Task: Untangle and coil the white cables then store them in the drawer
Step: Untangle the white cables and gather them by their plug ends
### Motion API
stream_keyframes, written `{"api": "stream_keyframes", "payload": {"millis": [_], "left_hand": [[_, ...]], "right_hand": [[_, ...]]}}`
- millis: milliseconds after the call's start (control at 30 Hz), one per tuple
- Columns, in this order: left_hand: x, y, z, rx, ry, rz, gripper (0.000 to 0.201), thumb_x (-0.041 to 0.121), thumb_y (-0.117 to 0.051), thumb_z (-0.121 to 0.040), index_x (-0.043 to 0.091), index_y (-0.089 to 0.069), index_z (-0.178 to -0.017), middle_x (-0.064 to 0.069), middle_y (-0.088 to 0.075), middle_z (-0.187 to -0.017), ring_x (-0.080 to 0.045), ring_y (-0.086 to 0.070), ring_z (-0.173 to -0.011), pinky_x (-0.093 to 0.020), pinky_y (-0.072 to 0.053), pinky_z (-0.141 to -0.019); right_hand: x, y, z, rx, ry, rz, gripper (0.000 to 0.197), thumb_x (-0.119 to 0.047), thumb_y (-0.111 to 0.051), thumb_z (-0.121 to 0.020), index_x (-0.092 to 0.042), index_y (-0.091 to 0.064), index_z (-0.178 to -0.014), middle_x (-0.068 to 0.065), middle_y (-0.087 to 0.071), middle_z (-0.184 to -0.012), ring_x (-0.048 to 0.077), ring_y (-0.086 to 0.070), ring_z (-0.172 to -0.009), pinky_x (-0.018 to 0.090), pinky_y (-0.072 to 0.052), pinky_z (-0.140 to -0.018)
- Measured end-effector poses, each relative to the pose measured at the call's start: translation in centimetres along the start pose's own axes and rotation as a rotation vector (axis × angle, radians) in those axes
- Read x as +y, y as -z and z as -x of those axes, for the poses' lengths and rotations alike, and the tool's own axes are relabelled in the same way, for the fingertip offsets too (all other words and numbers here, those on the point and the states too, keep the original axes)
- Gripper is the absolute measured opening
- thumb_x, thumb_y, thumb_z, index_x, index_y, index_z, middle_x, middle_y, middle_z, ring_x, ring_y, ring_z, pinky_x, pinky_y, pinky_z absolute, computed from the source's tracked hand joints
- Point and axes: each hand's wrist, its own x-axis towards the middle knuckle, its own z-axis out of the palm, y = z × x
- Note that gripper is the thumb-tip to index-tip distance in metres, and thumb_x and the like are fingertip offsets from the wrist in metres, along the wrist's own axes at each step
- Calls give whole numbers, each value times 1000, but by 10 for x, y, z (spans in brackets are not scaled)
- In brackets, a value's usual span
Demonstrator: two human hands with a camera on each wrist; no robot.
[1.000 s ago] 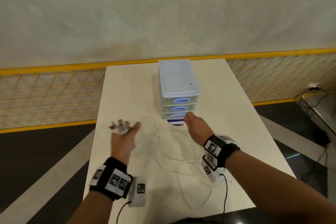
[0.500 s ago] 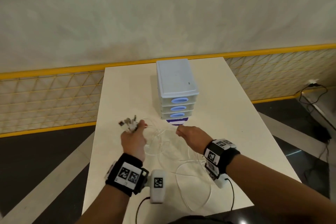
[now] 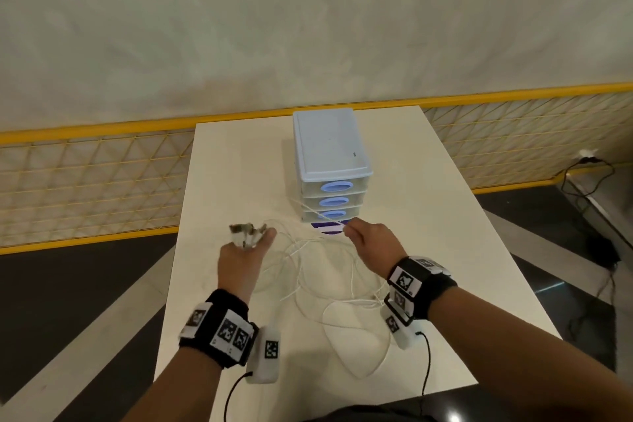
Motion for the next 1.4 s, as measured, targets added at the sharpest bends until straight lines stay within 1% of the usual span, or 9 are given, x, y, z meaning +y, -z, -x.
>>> {"api": "stream_keyframes", "payload": {"millis": [233, 467, 600, 700, 833, 933, 1100, 1233, 1400], "left_hand": [[-13, -42, 25, -122, 8, 159, 18, 17, -76, -78, 13, -63, -66, 14, -50, -36, 1, -44, -36, -26, -35, -52], [-6, -25, 12, 92, -8, 248, 19, 19, -76, -78, 22, -63, -65, 2, -60, -60, -17, -53, -59, -35, -45, -71], [-9, -21, 6, 48, 32, 172, 19, 24, -76, -78, 15, -65, -65, 10, -54, -43, -17, -47, -49, -29, -41, -60], [-9, -5, -5, 71, 36, 64, 26, 30, -74, -79, 10, -65, -65, 0, -51, -42, -23, -46, -47, -26, -36, -47], [-20, 15, -21, 75, 75, 242, 25, 31, -66, -87, 9, -70, -75, 5, -36, -36, -11, -31, -33, -19, -28, -38], [-29, 16, -26, 52, 120, 322, 25, 28, -65, -88, 6, -68, -76, 3, -33, -38, -8, -23, -29, -15, -22, -35], [-40, 14, -23, -6, 133, 302, 25, 26, -64, -89, 7, -67, -74, 1, -32, -43, -8, -22, -30, -15, -21, -35], [-45, 19, -22, -11, 126, 280, 24, 25, -63, -90, 6, -66, -76, 8, -29, -36, -7, -23, -31, -16, -24, -36], [-50, 21, -23, -8, 138, 288, 25, 23, -61, -91, 4, -65, -76, 8, -26, -36, -7, -21, -31, -15, -21, -36]], "right_hand": [[-55, -30, 19, -122, 158, -30, 30, -35, -38, -98, -13, -57, -100, 14, -68, -91, 35, -60, -83, 36, -41, -70], [-7, -12, 11, -223, 59, 11, 30, -37, -36, -98, -15, -56, -100, 9, -69, -97, 33, -62, -89, 39, -47, -82], [1, -13, 8, -229, 38, -12, 32, -38, -35, -99, -14, -56, -96, 7, -68, -95, 29, -59, -84, 35, -44, -78], [25, -19, 20, -318, -12, 29, 34, -39, -36, -98, -12, -55, -92, 11, -68, -95, 29, -60, -88, 31, -42, -76], [56, -27, 37, -469, -157, 96, 44, -42, -32, -98, -12, -64, -95, 7, -67, -106, 24, -59, -101, 30, -41, -86], [59, -30, 37, -362, -184, 84, 42, -34, -36, -99, -3, -63, -96, 13, -66, -104, 28, -58, -99, 29, -39, -83], [74, -28, 7, 53, -327, 42, 22, -11, -44, -93, -3, -62, -103, 19, -64, -102, 34, -59, -97, 34, -45, -80], [93, -27, -12, -113, -630, 32, 27, -5, -44, -90, -5, -60, -113, 16, -63, -116, 34, -59, -107, 35, -50, -88], [96, -44, -13, -240, -608, -2, 23, -15, -62, -83, -12, -61, -106, 13, -64, -113, 31, -62, -101, 30, -50, -78]]}}
